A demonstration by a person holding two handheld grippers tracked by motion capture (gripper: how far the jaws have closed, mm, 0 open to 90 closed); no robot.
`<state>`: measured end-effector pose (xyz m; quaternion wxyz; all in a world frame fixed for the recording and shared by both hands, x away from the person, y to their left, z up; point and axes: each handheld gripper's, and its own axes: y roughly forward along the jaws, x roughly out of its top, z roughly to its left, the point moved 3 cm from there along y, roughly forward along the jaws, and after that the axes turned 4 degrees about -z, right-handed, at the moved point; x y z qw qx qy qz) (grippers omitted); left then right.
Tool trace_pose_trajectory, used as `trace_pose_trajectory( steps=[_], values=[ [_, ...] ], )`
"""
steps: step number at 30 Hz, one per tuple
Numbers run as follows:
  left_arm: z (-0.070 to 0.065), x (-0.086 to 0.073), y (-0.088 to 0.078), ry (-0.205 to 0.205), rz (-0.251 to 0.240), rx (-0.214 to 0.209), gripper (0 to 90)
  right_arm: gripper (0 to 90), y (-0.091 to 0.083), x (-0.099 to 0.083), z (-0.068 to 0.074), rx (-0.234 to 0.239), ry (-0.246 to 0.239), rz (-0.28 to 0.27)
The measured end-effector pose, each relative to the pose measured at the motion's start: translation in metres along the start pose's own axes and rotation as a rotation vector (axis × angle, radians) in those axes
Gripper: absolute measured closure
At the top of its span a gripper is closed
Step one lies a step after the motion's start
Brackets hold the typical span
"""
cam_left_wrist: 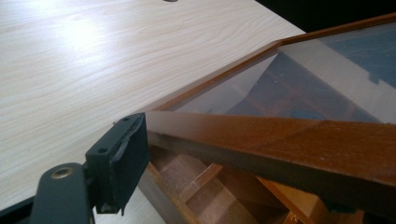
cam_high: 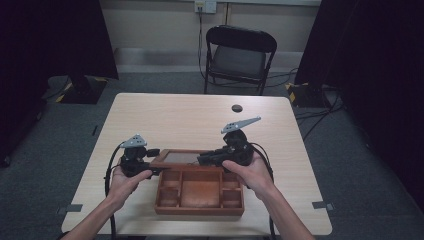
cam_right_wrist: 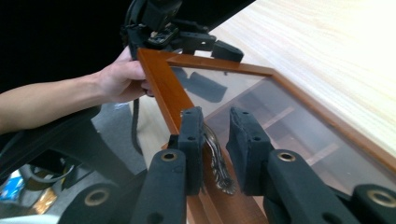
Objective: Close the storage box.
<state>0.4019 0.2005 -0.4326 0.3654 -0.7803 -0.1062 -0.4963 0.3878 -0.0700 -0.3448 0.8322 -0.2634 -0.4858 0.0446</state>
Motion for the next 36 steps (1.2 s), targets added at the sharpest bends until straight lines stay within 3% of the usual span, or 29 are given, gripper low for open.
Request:
trace_pose_trajectory(
  steps=[3,5,13,22,36],
  values=[
    [0.001,-0.001,0.000,-0.007,0.000,0.002,21.1,78.3,0.001,-0.001,-0.003,0.031,0.030,-0.009],
    [0.001,0.000,0.000,-0.011,0.001,0.002,21.4,81.4,0.001,-0.001,-0.003,0.041,0.022,-0.010],
    [0.002,-0.001,0.001,-0.012,0.007,-0.005,21.0,82.0,0.001,-0.001,0.000,0.029,0.005,0.000],
    [0.018,-0.005,-0.001,-0.049,0.019,0.020,20.5,82.2,-0.001,-0.002,-0.001,0.022,-0.010,0.005],
    [0.037,-0.011,-0.002,-0.068,0.066,0.066,22.3,82.1,-0.007,-0.009,-0.002,0.004,-0.037,0.023]
  ],
)
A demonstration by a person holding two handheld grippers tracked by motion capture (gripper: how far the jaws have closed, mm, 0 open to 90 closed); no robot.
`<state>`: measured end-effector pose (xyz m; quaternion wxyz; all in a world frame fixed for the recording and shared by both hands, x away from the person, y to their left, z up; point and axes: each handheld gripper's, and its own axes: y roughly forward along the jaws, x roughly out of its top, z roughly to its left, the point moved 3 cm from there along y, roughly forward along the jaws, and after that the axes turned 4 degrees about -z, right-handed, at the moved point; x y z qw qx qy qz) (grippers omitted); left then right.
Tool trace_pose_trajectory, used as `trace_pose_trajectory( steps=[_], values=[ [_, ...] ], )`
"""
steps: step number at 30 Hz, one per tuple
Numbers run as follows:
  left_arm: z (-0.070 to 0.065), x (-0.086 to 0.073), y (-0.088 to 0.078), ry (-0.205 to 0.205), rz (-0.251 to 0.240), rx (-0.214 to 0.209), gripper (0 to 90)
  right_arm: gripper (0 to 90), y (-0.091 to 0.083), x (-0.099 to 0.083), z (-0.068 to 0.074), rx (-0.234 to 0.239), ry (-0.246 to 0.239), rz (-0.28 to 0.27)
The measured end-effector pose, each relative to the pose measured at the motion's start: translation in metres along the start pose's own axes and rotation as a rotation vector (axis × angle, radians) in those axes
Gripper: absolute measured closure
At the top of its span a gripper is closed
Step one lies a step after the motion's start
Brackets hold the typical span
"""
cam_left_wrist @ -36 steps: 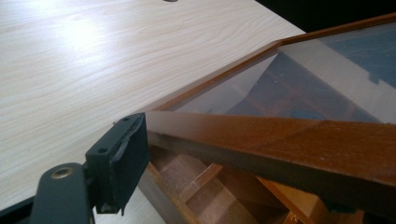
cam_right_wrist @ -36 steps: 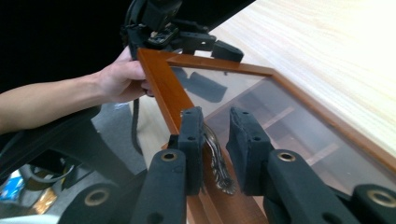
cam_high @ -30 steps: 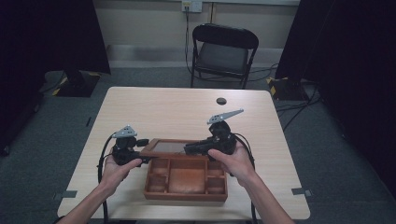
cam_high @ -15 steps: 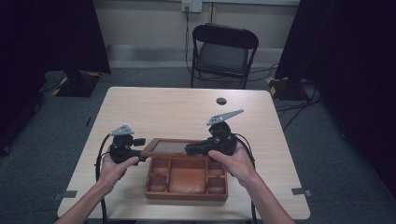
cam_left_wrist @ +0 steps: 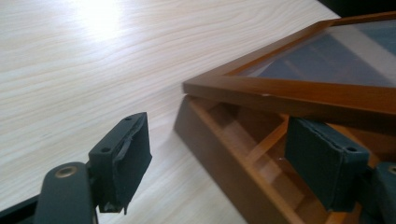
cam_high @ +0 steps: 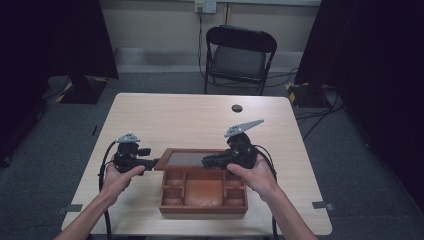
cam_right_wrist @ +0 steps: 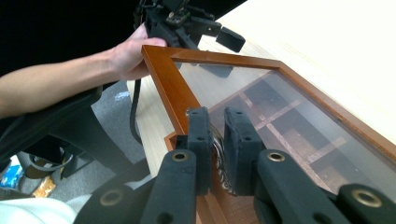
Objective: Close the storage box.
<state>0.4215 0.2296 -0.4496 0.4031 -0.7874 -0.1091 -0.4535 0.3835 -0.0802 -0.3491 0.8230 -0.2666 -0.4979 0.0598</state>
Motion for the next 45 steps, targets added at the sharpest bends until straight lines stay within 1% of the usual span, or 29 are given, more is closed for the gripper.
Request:
trace_pose_trajectory(
  steps=[1,3,6,7,8,13,16,17,21,24,25,28,29,33,38,39,43,45],
  values=[
    [0.004,0.000,0.000,-0.002,0.005,0.008,22.3,82.0,0.000,-0.001,0.000,0.000,0.001,0.004],
    [0.007,0.001,-0.002,-0.018,-0.009,0.016,22.8,82.0,0.000,-0.003,0.001,-0.001,-0.003,0.012],
    [0.011,0.002,-0.005,-0.019,-0.018,0.025,22.8,81.9,0.000,-0.006,0.002,-0.004,-0.011,0.019],
    [0.014,0.002,-0.007,-0.035,-0.027,0.031,22.8,81.9,0.000,-0.007,0.002,-0.004,-0.011,0.022],
    [0.015,0.002,-0.008,-0.037,-0.031,0.036,22.8,81.9,0.001,-0.008,0.003,-0.007,-0.014,0.022],
    [0.019,0.002,-0.010,-0.055,-0.046,0.044,22.9,81.8,0.003,-0.014,0.005,-0.002,-0.017,0.043],
    [0.018,0.002,-0.010,-0.053,-0.046,0.042,23.0,81.7,0.004,-0.017,0.005,0.004,-0.021,0.051],
    [0.018,0.002,-0.010,-0.045,-0.041,0.038,23.0,81.7,0.004,-0.018,0.005,0.004,-0.019,0.054],
    [0.017,0.003,-0.009,-0.044,-0.045,0.033,22.9,81.6,0.006,-0.023,0.007,0.000,-0.019,0.065],
    [0.018,0.002,-0.010,-0.045,-0.044,0.036,22.9,81.5,0.008,-0.026,0.009,-0.005,-0.022,0.074],
    [0.018,0.002,-0.010,-0.047,-0.044,0.038,22.9,81.6,0.009,-0.029,0.009,0.002,-0.018,0.081],
    [0.018,0.002,-0.010,-0.049,-0.043,0.040,22.8,81.6,0.011,-0.032,0.009,0.003,-0.018,0.091],
    [0.018,0.002,-0.010,-0.054,-0.048,0.037,22.8,81.5,0.012,-0.034,0.010,-0.002,-0.023,0.092],
    [0.019,0.002,-0.010,-0.050,-0.042,0.041,22.8,81.5,0.011,-0.036,0.013,-0.026,-0.040,0.092],
    [0.020,0.002,-0.009,-0.053,-0.045,0.044,22.8,81.4,0.015,-0.045,0.013,-0.017,-0.042,0.107],
    [0.019,0.002,-0.009,-0.055,-0.046,0.045,22.8,81.5,0.019,-0.051,0.012,-0.011,-0.034,0.118],
    [0.018,0.002,-0.007,-0.046,-0.035,0.042,22.7,81.6,0.024,-0.061,0.012,-0.011,-0.034,0.140],
    [0.018,0.002,-0.007,-0.041,-0.033,0.040,22.8,82.4,0.027,-0.065,0.011,-0.004,-0.020,0.145]
  ],
)
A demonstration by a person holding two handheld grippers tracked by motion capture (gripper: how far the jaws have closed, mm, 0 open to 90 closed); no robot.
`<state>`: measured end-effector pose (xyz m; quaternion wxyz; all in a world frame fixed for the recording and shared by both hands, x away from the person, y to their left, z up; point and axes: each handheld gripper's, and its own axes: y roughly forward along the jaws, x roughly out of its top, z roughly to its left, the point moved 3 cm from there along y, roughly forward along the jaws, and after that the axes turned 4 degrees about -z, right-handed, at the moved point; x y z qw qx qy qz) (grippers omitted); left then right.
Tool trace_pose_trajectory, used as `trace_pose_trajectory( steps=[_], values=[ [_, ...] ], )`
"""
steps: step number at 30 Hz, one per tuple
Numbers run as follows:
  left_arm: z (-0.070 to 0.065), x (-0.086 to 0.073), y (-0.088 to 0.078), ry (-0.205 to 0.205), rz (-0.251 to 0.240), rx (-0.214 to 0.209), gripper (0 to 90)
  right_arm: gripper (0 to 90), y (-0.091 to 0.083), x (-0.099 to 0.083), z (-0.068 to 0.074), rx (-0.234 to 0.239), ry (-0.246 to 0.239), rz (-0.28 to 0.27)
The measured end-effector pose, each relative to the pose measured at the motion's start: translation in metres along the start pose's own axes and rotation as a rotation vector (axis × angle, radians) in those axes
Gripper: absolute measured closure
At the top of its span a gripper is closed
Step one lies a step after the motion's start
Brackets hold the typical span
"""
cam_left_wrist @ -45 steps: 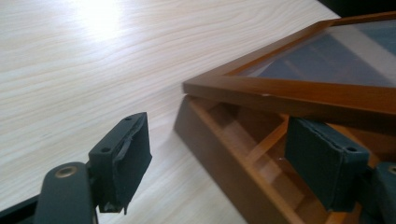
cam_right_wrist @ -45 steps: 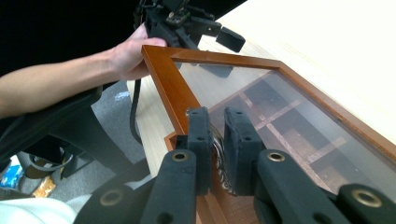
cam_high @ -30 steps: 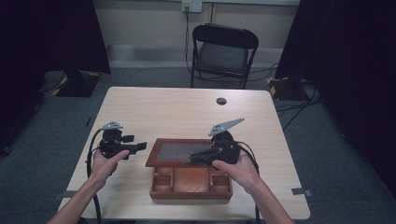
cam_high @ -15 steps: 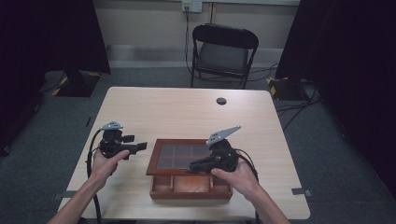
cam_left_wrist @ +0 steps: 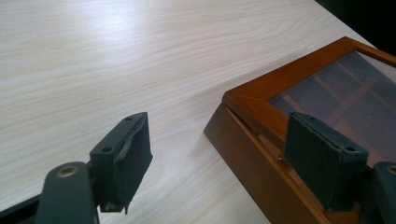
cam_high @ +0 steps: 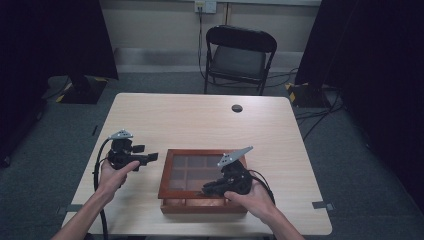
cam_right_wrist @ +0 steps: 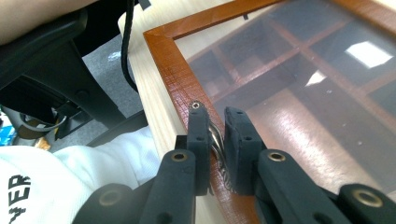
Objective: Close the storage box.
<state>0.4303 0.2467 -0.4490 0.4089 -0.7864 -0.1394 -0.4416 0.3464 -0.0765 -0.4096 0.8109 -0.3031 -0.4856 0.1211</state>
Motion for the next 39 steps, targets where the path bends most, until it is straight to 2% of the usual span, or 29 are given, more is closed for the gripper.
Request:
trace_pose_trajectory(
  steps=[2,3,4,6,11,15,18,19,20,23,24,25,26,27,29,30,31,33,38,39],
  values=[
    [-0.001,0.000,-0.001,-0.006,-0.008,-0.009,22.7,82.6,0.004,-0.004,-0.002,0.008,0.016,0.013],
    [-0.001,0.000,-0.002,-0.003,-0.014,-0.011,22.7,90.0,0.006,-0.006,-0.003,0.003,0.028,0.020],
    [-0.001,0.001,-0.003,-0.004,-0.019,-0.011,22.7,90.0,0.007,-0.008,-0.004,-0.047,0.037,0.020],
    [0.000,0.001,-0.003,-0.007,-0.022,-0.008,22.7,90.0,0.007,-0.008,-0.010,-0.029,0.039,0.003],
    [0.001,0.001,-0.004,-0.011,-0.029,-0.003,22.7,90.0,0.001,-0.006,-0.015,-0.039,0.050,-0.025],
    [0.001,0.000,-0.003,-0.010,-0.012,0.001,22.7,84.2,0.001,-0.007,-0.019,-0.031,0.063,-0.053],
    [0.001,0.001,-0.002,-0.008,-0.013,0.000,22.7,76.8,-0.002,-0.007,-0.025,-0.050,0.086,-0.079],
    [0.000,0.000,-0.002,-0.009,-0.010,0.000,22.8,70.0,-0.005,-0.006,-0.029,-0.071,0.110,-0.097],
    [0.001,0.000,-0.002,-0.009,-0.009,-0.002,22.8,70.0,-0.005,-0.006,-0.029,-0.071,0.110,-0.097],
    [0.001,0.000,-0.001,-0.007,0.000,0.007,22.8,58.0,-0.013,-0.005,-0.037,-0.134,0.141,-0.134],
    [0.000,0.000,-0.001,-0.003,0.008,0.013,22.8,49.0,-0.021,-0.004,-0.044,-0.177,0.162,-0.158],
    [0.000,0.000,-0.001,-0.003,0.008,0.013,22.8,49.0,-0.021,-0.004,-0.044,-0.177,0.162,-0.158],
    [0.000,-0.001,-0.001,0.005,0.021,0.019,22.8,41.7,-0.028,-0.006,-0.053,-0.226,0.183,-0.178],
    [0.000,-0.001,-0.002,0.016,0.028,0.020,22.8,38.0,-0.033,-0.007,-0.057,-0.244,0.201,-0.185],
    [0.000,-0.002,-0.002,0.022,0.031,0.023,22.8,36.2,-0.037,-0.009,-0.062,-0.255,0.208,-0.189],
    [0.002,-0.003,-0.005,0.043,0.047,0.042,22.8,29.8,-0.045,-0.014,-0.070,-0.306,0.221,-0.203],
    [0.003,-0.004,-0.006,0.045,0.048,0.048,22.8,26.5,-0.050,-0.018,-0.074,-0.330,0.237,-0.208],
    [0.006,-0.005,-0.009,0.039,0.050,0.056,22.9,23.7,-0.058,-0.025,-0.084,-0.370,0.273,-0.214],
    [0.015,-0.010,-0.016,0.045,0.070,0.084,22.9,21.9,-0.080,-0.045,-0.104,-0.481,0.321,-0.247],
    [0.015,-0.010,-0.016,0.045,0.070,0.084,22.9,21.9,-0.080,-0.045,-0.104,-0.481,0.321,-0.247]
  ],
)
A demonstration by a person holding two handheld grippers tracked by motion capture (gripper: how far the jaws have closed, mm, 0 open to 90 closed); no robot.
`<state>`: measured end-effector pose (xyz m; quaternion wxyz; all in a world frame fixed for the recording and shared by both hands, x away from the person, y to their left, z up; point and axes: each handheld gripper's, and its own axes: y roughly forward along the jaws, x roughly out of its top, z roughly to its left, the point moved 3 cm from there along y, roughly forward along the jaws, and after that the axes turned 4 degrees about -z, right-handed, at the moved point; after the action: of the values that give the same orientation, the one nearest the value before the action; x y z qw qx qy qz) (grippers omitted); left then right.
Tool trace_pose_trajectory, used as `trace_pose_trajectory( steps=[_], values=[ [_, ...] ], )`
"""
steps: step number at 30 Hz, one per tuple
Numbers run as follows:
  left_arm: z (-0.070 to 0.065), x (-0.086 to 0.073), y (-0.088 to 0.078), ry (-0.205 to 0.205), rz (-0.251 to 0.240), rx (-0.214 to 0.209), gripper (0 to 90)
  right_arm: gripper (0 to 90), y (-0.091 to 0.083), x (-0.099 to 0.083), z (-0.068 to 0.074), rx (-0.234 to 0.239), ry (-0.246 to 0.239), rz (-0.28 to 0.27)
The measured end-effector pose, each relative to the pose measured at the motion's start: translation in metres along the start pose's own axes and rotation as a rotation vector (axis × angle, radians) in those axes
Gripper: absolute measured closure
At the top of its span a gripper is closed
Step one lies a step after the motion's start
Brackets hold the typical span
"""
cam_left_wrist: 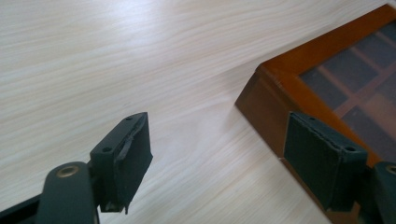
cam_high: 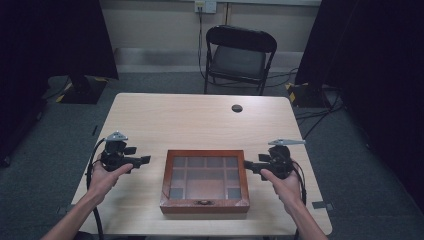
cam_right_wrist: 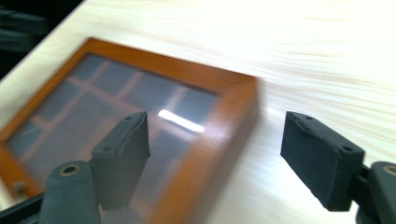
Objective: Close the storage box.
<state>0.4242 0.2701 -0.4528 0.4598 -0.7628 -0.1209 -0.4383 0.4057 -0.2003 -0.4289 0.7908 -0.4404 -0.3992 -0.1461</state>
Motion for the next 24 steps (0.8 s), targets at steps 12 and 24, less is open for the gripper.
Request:
trace_pose_trajectory(
  steps=[12,24],
  values=[
    [0.020,-0.031,0.021,-0.049,0.159,0.065,24.9,15.3,0.011,-0.040,-0.072,-0.270,0.098,0.173],
    [0.026,-0.055,0.037,0.082,0.019,0.194,8.0,0.0,0.034,-0.070,-0.071,-0.415,-0.063,0.021]
  ],
)
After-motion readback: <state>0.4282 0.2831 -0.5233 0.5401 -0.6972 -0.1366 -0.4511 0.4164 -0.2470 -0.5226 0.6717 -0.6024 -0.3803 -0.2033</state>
